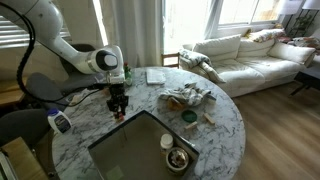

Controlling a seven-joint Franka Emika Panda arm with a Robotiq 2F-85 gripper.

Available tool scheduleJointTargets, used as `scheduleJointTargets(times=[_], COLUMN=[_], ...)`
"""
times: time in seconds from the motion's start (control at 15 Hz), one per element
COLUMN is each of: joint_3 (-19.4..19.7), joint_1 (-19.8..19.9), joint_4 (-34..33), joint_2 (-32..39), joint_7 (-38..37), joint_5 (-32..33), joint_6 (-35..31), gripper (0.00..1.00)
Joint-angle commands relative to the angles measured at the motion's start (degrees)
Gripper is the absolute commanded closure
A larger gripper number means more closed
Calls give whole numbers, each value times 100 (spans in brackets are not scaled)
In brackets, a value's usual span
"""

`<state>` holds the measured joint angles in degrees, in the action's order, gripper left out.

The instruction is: Place the container with the red lid upside down.

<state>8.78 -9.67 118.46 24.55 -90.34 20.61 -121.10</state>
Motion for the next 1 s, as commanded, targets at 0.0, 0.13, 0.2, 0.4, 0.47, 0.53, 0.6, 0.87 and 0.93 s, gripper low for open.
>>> scheduleJointTargets(times=[0.0, 0.13, 0.2, 0.4, 0.47, 0.53, 0.6, 0.87, 0.93], joint_3=[-27, -30, -40, -71, -79, -70, -49, -3, -17], joint_1=[-22, -45, -48, -61, -68, -104, -145, -260, -262], joint_4=[-50, -73, -94, -109, -114, -131, -149, -209, -220], joint_2=[209, 278, 279, 293, 294, 314, 333, 421, 442], joint_7=[-331, -391, -405, -409, -418, -464, -541, -897, -951], joint_5=[271, 361, 396, 453, 477, 560, 666, 1141, 1214], joint_6=[-122, -109, -100, -103, -99, -72, -42, 75, 84], gripper=[77, 77, 77, 77, 77, 77, 77, 77, 77])
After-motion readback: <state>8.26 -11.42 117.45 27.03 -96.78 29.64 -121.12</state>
